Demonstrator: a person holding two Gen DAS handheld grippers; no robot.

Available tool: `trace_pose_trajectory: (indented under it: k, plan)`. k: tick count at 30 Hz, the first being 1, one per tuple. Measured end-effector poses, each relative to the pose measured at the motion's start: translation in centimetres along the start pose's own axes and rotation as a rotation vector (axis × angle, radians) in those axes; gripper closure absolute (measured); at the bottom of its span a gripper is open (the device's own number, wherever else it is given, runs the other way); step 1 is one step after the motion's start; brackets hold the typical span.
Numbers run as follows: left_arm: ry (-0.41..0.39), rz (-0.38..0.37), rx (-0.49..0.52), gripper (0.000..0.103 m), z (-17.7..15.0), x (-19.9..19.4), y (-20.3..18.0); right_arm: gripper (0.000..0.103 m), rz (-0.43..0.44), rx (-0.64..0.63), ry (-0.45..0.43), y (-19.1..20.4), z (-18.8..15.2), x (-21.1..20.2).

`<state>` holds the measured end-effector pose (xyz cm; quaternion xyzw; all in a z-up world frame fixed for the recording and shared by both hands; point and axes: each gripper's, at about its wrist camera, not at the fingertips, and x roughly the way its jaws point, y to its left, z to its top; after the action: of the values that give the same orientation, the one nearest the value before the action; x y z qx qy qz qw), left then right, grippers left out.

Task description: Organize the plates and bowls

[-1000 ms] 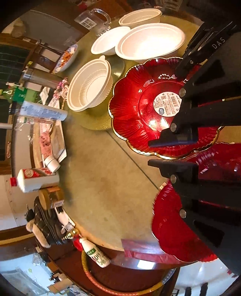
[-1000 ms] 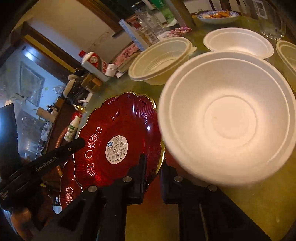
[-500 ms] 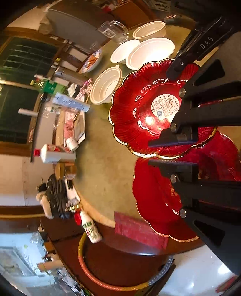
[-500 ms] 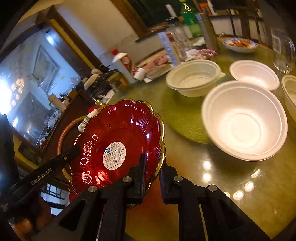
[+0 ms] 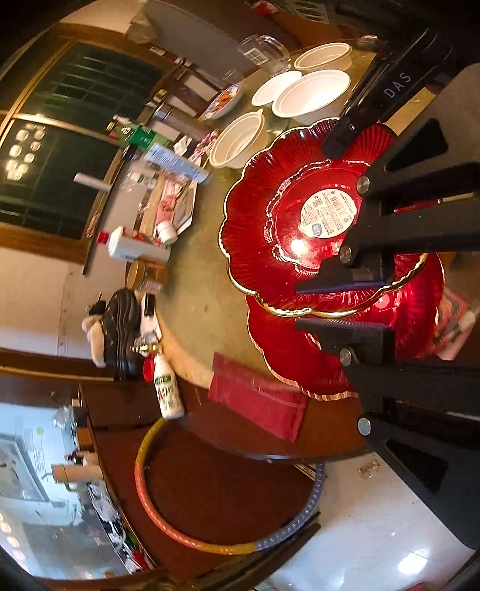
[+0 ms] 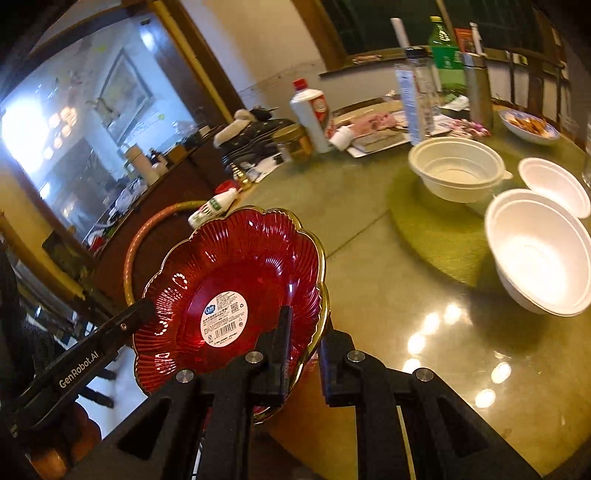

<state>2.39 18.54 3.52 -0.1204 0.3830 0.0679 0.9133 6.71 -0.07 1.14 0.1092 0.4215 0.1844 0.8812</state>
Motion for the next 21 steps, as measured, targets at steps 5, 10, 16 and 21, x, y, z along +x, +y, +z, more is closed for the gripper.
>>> trace_pose_trajectory:
  k: [5, 10, 16, 21]
  plan:
    - [-0.016, 0.023, -0.025, 0.093, -0.7, -0.6, 1.6, 0.090, 0.007, -0.042, 0.009, 2.0, -0.4, 0.4]
    - [-0.003, 0.041, -0.042, 0.093, -1.6, 0.0, 2.5, 0.090, 0.000, -0.071, 0.033, 2.9, -0.8, 1.3]
    - [0.027, 0.052, -0.052, 0.093, -2.5, 1.2, 2.7, 0.090, -0.018, -0.091, 0.069, 2.7, -1.1, 2.7]
    - [0.047, 0.063, -0.052, 0.093, -3.0, 2.1, 2.8, 0.090, -0.030, -0.098, 0.088, 2.4, -1.2, 3.5]
